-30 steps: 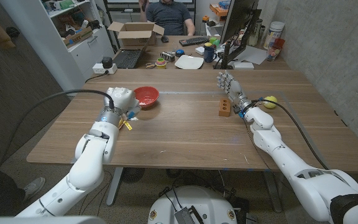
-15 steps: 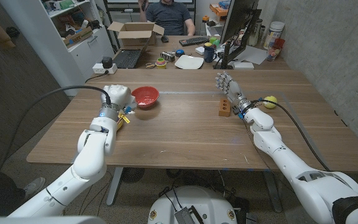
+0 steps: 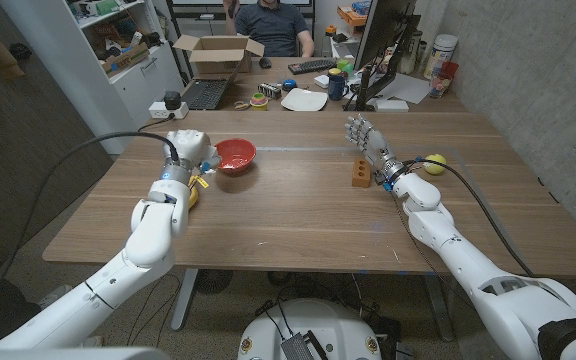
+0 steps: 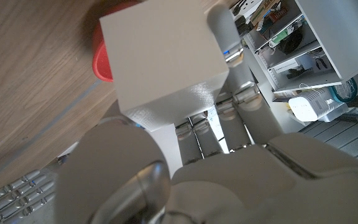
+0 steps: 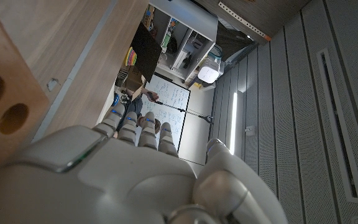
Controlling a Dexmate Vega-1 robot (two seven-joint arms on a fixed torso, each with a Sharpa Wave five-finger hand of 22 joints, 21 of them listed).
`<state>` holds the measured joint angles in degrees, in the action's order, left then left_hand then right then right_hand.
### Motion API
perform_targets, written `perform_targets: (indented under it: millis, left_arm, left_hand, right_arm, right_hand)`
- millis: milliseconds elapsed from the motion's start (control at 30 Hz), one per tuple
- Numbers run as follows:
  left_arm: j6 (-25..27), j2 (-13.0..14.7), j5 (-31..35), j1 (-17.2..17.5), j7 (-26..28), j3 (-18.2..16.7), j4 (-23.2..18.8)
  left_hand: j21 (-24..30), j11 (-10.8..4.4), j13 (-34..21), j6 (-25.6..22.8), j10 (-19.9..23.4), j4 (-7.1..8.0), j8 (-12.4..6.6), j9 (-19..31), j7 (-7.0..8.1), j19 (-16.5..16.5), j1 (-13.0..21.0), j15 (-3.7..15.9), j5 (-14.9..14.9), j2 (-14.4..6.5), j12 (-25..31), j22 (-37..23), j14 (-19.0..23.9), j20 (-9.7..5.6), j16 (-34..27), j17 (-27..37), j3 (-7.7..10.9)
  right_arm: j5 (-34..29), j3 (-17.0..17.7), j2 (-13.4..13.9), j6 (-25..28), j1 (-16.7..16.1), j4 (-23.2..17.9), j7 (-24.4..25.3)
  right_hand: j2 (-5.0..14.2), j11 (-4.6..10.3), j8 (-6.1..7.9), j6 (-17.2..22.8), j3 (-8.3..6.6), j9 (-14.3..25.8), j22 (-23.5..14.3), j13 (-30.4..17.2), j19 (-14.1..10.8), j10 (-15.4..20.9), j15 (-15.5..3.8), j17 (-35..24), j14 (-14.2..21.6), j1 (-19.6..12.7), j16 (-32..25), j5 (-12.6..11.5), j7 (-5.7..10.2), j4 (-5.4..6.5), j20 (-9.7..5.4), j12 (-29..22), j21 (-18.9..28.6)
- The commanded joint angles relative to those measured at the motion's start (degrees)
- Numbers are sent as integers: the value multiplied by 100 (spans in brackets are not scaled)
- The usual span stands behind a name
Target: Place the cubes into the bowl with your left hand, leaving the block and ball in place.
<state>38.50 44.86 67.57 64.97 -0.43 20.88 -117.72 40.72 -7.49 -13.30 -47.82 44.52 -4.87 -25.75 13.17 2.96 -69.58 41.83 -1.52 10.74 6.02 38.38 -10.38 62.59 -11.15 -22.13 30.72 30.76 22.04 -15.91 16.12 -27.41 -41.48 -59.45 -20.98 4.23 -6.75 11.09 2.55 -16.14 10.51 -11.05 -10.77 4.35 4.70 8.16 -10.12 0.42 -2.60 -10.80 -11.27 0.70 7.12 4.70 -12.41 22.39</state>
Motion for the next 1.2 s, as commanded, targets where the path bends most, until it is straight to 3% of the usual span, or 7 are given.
perform_targets:
  millis: [33, 300, 633, 933, 1200]
  left_arm:
    - [140, 65, -556, -576, 426, 355, 480]
    - [219, 121, -984, -851, 627, 498, 664]
    - [139, 215, -1386, -1174, 904, 685, 829]
    - [119, 101, -1613, -1604, 1131, 992, 1317]
    - [-16, -11, -1797, -1867, 1659, 1207, 1770]
  left_hand:
    - [46, -425, -896, -92, 1141, 32, -60, 23, 7, 23, 1126, 1429, -16, -1040, 48, -19, 1354, -37, 30, 14, 68]
    - [58, -424, -869, -128, 1151, 48, -69, 19, -1, 8, 1112, 1427, -20, -1032, 30, -21, 1377, -35, 54, 18, 73]
    - [75, -420, -830, -282, 1270, 71, -118, 12, -54, -2, 1094, 1429, -22, -1012, 41, -23, 1390, -39, 130, 9, 91]
    - [89, -423, -822, -294, 1264, 76, -117, 7, -56, -14, 1095, 1428, -23, -1006, 28, -25, 1419, -42, 152, 9, 103]
    - [102, -422, -813, -358, 1287, 84, -135, 2, -77, -23, 1098, 1426, -24, -1007, 24, -25, 1457, -44, 180, 12, 123]
  right_arm:
    - [22, -54, 100, 34, -128, -226, 36]
    - [-15, -98, 146, 32, -158, -348, 108]
    - [-59, -256, 87, -78, -7, -205, -34]
    - [-29, -306, 39, -172, 58, -125, -160]
    - [28, -345, -21, -351, 93, -17, -389]
  right_hand:
    - [-20, -35, 6, 29, 30, 24, -12, -12, -13, 23, 8, -21, 20, -27, 6, -25, -10, -6, -26, -2, 3]
    - [-21, -37, 5, 27, 33, 24, -12, -12, -20, 29, 5, -21, 24, -29, 4, -26, -15, -7, -26, -4, -2]
    - [-23, -41, 9, 37, 38, 24, -13, -13, -30, 24, 7, -21, 31, -29, 2, -26, -24, -8, -26, -2, -6]
    - [-24, -38, 11, 45, 42, 24, -13, -13, -37, 20, 8, -21, 36, -29, 1, -26, -30, -8, -26, -1, -12]
    - [-24, -43, 11, 47, 46, 24, -13, -13, -43, 14, 4, -21, 40, -29, 0, -26, -34, -8, -27, 2, -17]
